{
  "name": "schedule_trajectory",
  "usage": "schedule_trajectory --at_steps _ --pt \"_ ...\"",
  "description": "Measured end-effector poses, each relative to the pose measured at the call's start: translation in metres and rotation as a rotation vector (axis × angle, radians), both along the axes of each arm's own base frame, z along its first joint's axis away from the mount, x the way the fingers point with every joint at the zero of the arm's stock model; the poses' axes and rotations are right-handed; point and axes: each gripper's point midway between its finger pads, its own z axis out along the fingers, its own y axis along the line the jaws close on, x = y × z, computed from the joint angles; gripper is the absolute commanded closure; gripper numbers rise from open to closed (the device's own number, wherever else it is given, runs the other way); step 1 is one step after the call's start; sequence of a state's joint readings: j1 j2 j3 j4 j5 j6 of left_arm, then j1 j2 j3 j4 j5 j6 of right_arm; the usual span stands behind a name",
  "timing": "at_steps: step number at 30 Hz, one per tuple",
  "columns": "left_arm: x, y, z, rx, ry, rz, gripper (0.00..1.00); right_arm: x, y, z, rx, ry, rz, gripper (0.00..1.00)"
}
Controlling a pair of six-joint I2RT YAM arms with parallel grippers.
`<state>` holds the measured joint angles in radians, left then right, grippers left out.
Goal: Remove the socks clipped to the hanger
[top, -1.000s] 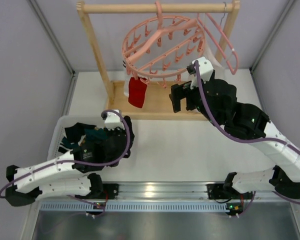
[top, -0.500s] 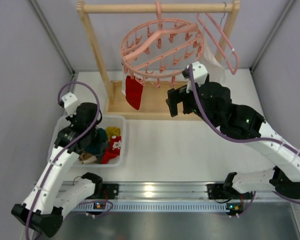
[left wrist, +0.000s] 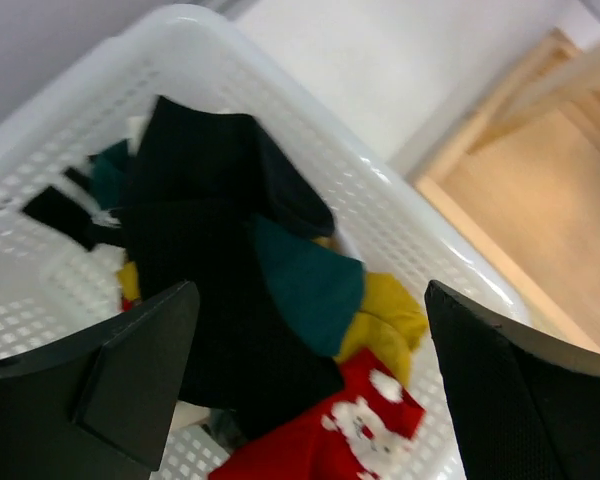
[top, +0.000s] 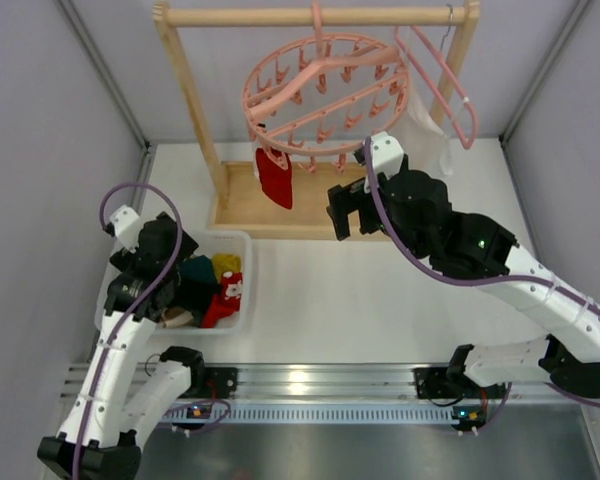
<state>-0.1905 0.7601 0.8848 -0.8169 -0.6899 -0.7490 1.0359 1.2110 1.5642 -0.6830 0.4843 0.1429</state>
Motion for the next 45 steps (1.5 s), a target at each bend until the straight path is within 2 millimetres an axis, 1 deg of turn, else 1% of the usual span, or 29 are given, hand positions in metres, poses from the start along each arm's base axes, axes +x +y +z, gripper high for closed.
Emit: schedule_trajectory --at_steps 2,4,5,7,9,11,12,14,16,18,20,22,24,27,30,33,35,37,40,45 --pt "0.006 -0.013 0.005 -0.036 -0.017 -0.073 0.02 0.000 0.001 -0.002 -0.001 0.001 0.002 0.00" --pt "0.018 -0.039 0.015 -0.106 -0.064 -0.213 0.02 0.000 0.001 -0.005 -0.005 0.005 0.005 0.01" --pt "0.026 -0.056 0.022 -0.147 -0.100 -0.301 0.02 -0.001 0.001 -0.007 -0.004 0.006 0.009 0.00" --pt "0.042 -0.096 0.039 -0.233 -0.191 -0.510 0.02 -0.005 -0.001 -0.012 -0.003 0.012 0.021 0.01" --pt "0.054 -0.133 0.052 -0.295 -0.290 -0.702 0.02 -0.010 -0.004 -0.013 0.015 0.014 0.039 0.01" --pt "0.062 -0.164 0.058 -0.331 -0.380 -0.881 0.02 -0.018 -0.005 -0.011 0.043 0.011 0.074 0.00" --pt "0.065 -0.174 0.058 -0.335 -0.413 -0.942 0.02 -0.023 -0.007 -0.009 0.056 0.010 0.093 0.00" --pt "0.071 -0.189 0.045 -0.324 -0.441 -1.045 0.02 -0.034 -0.011 -0.003 0.088 0.004 0.136 0.01" --pt "0.080 -0.193 0.032 -0.286 -0.453 -1.089 0.02 -0.042 -0.013 0.006 0.122 -0.008 0.169 0.01" --pt "0.093 -0.196 0.026 -0.262 -0.471 -1.118 0.03 -0.050 -0.015 0.013 0.152 -0.018 0.205 0.01" --pt "0.110 -0.198 0.022 -0.229 -0.504 -1.146 0.05 -0.057 -0.016 0.018 0.172 -0.023 0.239 0.01" --pt "0.122 -0.199 0.016 -0.192 -0.532 -1.166 0.05 -0.062 -0.015 0.020 0.180 -0.024 0.264 0.00" --pt "0.129 -0.197 0.011 -0.151 -0.557 -1.172 0.04 -0.065 -0.013 0.016 0.175 -0.020 0.290 0.01" --pt "0.133 -0.197 0.016 -0.090 -0.614 -1.183 0.04 -0.069 -0.008 0.006 0.153 -0.004 0.327 0.01" --pt "0.139 -0.204 0.029 -0.037 -0.677 -1.241 0.02 -0.074 -0.004 0.002 0.137 0.002 0.365 0.00" --pt "0.151 -0.212 0.040 0.006 -0.713 -1.301 0.02 -0.076 -0.002 0.002 0.133 0.000 0.389 0.01" --pt "0.161 -0.213 0.043 0.043 -0.725 -1.313 0.02 -0.078 0.000 0.000 0.132 0.001 0.405 0.01" --pt "0.168 -0.213 0.044 0.081 -0.732 -1.314 0.02 -0.082 0.001 -0.004 0.127 0.009 0.430 0.01" --pt "0.176 -0.210 0.037 0.124 -0.718 -1.305 0.02 -0.087 0.004 -0.008 0.125 0.020 0.460 0.00" --pt "0.192 -0.210 0.031 0.170 -0.706 -1.304 0.02 -0.093 0.009 -0.004 0.139 0.013 0.504 0.01"
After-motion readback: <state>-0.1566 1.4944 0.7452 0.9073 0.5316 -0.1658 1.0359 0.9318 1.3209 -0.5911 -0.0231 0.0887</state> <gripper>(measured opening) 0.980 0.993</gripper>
